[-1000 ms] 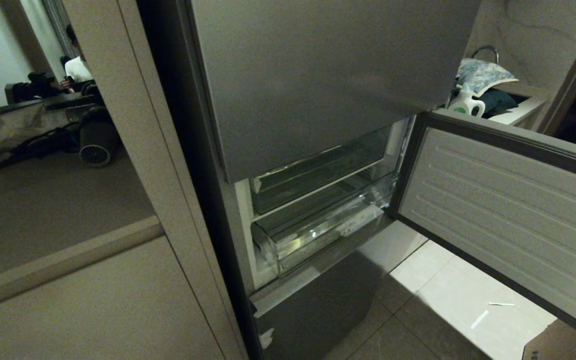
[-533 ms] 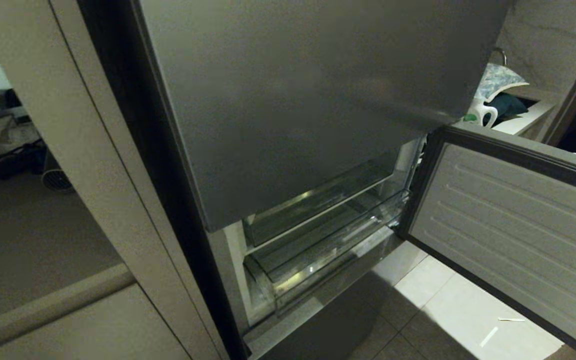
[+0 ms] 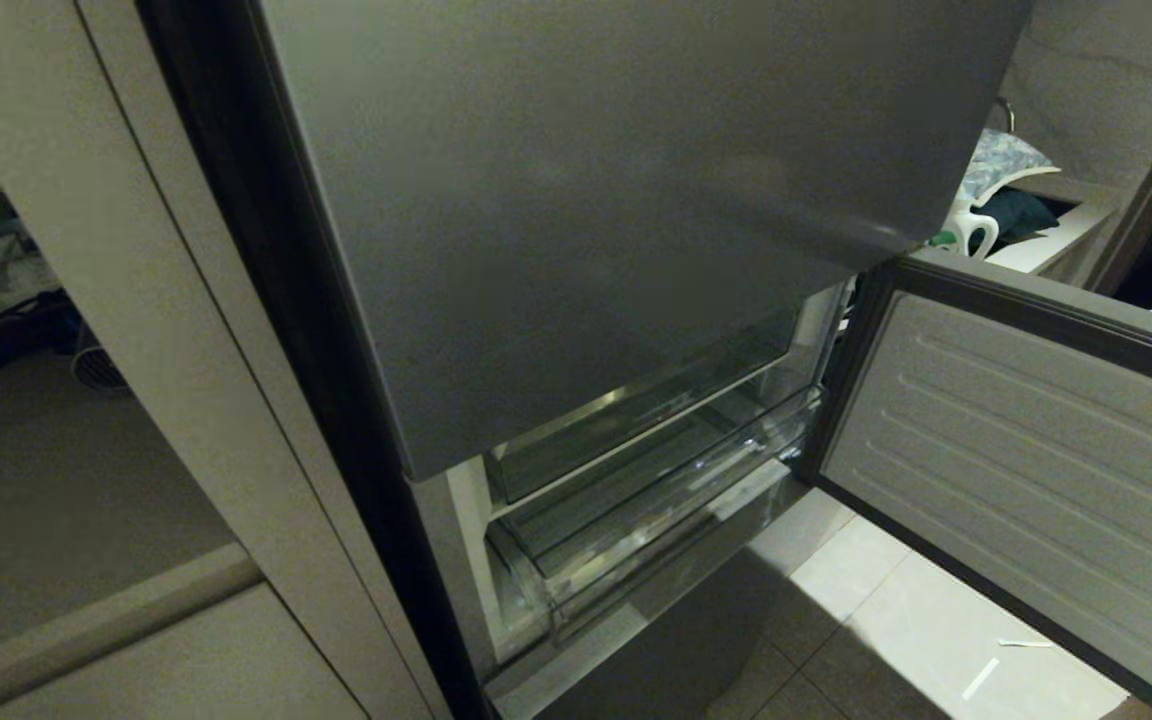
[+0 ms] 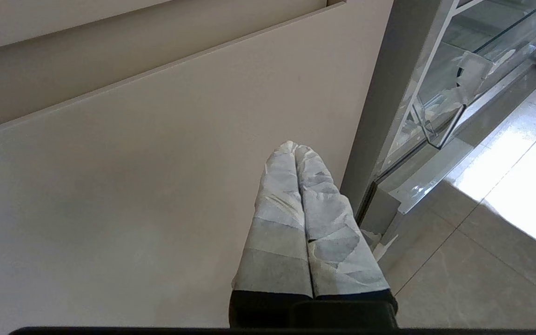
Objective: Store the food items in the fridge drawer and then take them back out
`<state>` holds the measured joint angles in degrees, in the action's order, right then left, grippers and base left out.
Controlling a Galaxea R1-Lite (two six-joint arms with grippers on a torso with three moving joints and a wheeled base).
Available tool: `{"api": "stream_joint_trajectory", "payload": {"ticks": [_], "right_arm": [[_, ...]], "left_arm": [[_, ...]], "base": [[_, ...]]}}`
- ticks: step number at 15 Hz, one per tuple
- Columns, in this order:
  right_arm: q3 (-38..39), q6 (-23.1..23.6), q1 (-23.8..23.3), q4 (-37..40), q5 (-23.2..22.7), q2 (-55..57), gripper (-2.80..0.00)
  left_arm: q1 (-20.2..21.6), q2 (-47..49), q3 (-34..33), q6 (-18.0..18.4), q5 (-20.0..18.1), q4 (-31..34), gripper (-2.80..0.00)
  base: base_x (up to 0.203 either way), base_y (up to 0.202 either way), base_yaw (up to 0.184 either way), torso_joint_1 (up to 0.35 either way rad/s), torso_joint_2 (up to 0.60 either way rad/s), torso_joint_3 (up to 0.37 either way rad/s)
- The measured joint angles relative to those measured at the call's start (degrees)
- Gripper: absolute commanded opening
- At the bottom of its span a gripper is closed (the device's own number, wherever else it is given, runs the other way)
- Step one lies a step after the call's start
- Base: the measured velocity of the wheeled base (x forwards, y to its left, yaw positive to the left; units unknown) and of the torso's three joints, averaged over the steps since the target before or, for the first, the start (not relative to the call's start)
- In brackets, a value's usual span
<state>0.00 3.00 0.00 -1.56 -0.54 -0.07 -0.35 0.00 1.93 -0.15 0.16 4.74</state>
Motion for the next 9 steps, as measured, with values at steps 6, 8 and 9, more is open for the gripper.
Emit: {"api": "stream_joint_trajectory", "payload": {"ticks": [6,8,9], "right_arm": [[-11.55,-2.57,0.13,4.09,-2.58,10.57,-2.8],[-16.87,-4.16,0.29,4.84,-6.52,21.56,-2.8],[-19.31,-4.67,0.3,5.05,-8.76,27.09,-2.8]], "left_arm": [[0.02,0.0,0.0,0.04,0.0,0.0,-2.8],[0.0,0.0,0.0,0.06,0.0,0.0,-2.8],[0.0,0.0,0.0,0.07,0.0,0.0,-2.8]], "base": [[0.0,0.0,0.0,0.0,0.0,0.0],[0.0,0.0,0.0,0.0,0.0,0.0],[0.0,0.0,0.0,0.0,0.0,0.0]]}}
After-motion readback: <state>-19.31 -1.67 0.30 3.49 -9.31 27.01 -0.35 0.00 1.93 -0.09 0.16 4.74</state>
